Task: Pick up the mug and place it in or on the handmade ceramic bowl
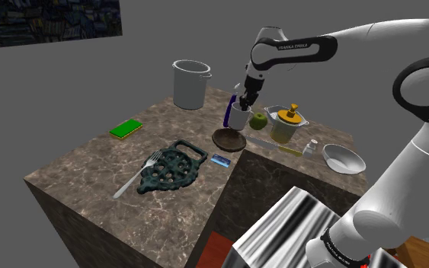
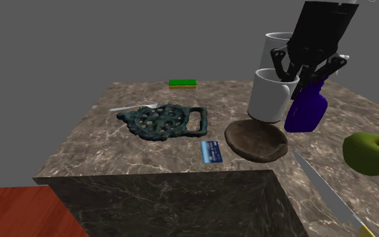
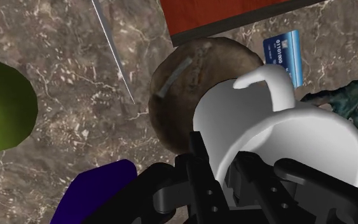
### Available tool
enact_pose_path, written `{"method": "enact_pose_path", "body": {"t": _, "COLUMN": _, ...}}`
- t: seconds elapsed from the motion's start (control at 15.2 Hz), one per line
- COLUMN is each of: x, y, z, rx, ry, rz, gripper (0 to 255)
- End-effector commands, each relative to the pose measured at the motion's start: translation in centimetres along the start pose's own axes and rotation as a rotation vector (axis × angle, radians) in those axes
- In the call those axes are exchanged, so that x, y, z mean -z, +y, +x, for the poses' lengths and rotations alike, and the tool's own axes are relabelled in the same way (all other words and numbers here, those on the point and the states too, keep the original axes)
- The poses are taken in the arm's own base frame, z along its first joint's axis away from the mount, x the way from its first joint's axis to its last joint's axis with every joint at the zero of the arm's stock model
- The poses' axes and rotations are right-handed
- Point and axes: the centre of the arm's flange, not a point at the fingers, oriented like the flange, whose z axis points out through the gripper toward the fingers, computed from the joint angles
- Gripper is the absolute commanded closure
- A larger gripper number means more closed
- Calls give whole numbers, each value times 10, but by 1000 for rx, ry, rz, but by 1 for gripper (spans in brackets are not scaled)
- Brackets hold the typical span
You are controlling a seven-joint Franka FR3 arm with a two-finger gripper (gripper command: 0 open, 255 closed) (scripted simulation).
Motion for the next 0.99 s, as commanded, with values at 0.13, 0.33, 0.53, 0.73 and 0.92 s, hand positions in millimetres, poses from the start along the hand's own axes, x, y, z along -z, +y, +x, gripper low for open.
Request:
{"method": "enact_pose_path", "body": {"t": 0.13, "x": -21, "y": 2, "z": 1, "rx": 0, "ry": 1, "rz": 0, "gripper": 255}}
{"method": "enact_pose_path", "body": {"t": 0.33, "x": -37, "y": 3, "z": 1, "rx": 0, "ry": 1, "rz": 0, "gripper": 255}}
{"method": "enact_pose_path", "body": {"t": 0.53, "x": -53, "y": 4, "z": 1, "rx": 0, "ry": 1, "rz": 0, "gripper": 255}}
{"method": "enact_pose_path", "body": {"t": 0.73, "x": -71, "y": 5, "z": 1, "rx": 0, "ry": 1, "rz": 0, "gripper": 255}}
{"method": "enact_pose_path", "body": {"t": 0.92, "x": -71, "y": 5, "z": 1, "rx": 0, "ry": 1, "rz": 0, "gripper": 255}}
